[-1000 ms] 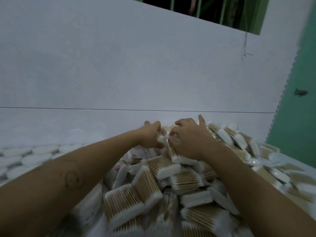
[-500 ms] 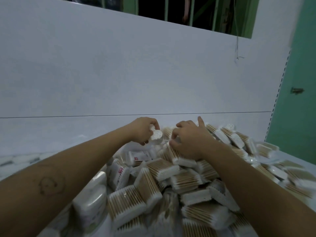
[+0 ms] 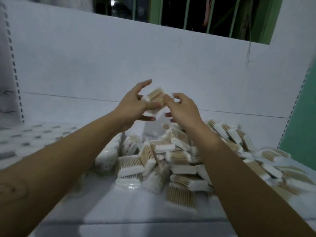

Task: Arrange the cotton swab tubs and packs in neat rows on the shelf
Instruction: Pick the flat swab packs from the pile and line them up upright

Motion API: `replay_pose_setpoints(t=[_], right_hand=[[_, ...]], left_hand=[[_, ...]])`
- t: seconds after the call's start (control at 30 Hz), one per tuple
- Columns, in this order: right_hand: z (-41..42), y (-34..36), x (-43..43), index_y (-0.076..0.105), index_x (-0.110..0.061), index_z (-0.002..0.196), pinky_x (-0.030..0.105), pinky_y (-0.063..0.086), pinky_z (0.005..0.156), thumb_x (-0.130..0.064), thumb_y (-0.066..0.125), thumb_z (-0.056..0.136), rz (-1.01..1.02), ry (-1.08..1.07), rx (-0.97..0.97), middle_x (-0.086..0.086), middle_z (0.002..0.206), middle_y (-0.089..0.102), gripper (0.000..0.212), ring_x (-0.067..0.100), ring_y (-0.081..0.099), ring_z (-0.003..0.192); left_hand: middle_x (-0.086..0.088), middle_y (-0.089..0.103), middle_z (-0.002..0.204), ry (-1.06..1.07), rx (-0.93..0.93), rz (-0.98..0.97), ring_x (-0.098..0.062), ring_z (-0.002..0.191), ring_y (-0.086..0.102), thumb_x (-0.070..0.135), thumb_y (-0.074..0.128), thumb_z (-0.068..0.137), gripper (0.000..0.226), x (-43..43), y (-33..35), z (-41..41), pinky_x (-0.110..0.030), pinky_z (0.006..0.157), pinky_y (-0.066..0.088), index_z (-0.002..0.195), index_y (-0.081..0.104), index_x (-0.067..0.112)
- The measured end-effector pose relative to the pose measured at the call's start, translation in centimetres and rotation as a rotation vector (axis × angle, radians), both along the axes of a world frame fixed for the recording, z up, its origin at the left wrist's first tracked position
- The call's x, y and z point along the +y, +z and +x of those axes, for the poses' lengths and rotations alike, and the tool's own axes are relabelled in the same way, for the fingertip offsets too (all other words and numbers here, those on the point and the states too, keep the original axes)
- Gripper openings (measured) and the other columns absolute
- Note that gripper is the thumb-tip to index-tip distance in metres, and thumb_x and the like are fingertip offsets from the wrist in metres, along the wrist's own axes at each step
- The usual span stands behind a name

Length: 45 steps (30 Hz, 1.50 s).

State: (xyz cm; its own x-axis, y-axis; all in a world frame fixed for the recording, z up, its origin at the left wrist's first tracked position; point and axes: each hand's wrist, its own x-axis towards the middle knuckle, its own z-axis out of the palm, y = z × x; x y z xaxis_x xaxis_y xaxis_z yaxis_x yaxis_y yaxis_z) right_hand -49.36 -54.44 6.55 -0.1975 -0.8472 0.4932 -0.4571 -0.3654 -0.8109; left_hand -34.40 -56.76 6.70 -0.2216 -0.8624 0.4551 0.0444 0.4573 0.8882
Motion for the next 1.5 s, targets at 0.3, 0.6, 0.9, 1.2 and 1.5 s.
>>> replay_pose_setpoints(t=[0.3, 0.6, 0.9, 1.2, 1.5], right_hand=[[1.7, -4.8, 5.0, 0.062, -0.031, 0.114, 0.024, 0.054, 0.067, -0.023, 0.067, 0.089, -0.182, 0.147, 0.033, -0.008, 0.078, 0.068, 0.027, 0.003, 0.066, 0.068], [7.0, -11.8, 8.7, 0.06, -0.031, 0.119, 0.038, 0.055, 0.077, -0.03, 0.07, 0.087, -0.214, 0.183, 0.059, -0.014, 0.087, 0.065, 0.034, 0.007, 0.064, 0.083], [9.6, -16.3, 8.5, 0.06, -0.027, 0.121, 0.034, 0.053, 0.081, -0.032, 0.07, 0.087, -0.153, 0.221, 0.196, -0.006, 0.1, 0.067, 0.037, 0.011, 0.063, 0.089], [10.2, -17.5, 6.5, 0.044, -0.033, 0.14, 0.032, 0.052, 0.085, -0.038, 0.072, 0.082, -0.138, 0.215, 0.441, -0.009, 0.117, 0.062, 0.065, 0.009, 0.061, 0.095], [10.5, -17.9, 6.3, 0.034, -0.026, 0.146, 0.029, 0.054, 0.08, -0.027, 0.072, 0.081, -0.072, 0.217, 0.423, -0.008, 0.115, 0.064, 0.075, 0.002, 0.063, 0.091]], left_hand=[[0.004, 0.069, 0.102, 0.377, -0.15, -0.139, -0.006, 0.091, 0.068, 0.023, 0.079, 0.079, 0.042, 7.1, -5.8, 1.5, -0.027, 0.079, 0.055, 0.116, 0.06, 0.017], [0.016, 0.061, 0.116, 0.975, -0.63, -0.307, -0.013, 0.117, 0.045, 0.066, 0.049, 0.08, 0.06, 11.5, -13.2, 7.6, -0.031, 0.09, 0.022, 0.131, 0.052, 0.034], [-0.005, 0.055, 0.128, 1.09, -0.905, -0.602, -0.029, 0.129, 0.041, 0.051, 0.049, 0.088, 0.05, 12.4, -17.8, 10.4, -0.051, 0.11, 0.022, 0.124, 0.057, 0.017], [-0.003, 0.053, 0.131, 0.954, -1.006, -0.632, -0.029, 0.135, 0.037, 0.05, 0.056, 0.083, 0.053, 10.6, -17.1, 12.3, -0.054, 0.119, 0.004, 0.126, 0.057, 0.018], [-0.005, 0.051, 0.131, 0.924, -0.976, -0.591, -0.032, 0.138, 0.033, 0.049, 0.055, 0.079, 0.053, 9.9, -17.9, 13.0, -0.06, 0.116, 0.001, 0.125, 0.056, 0.024]])
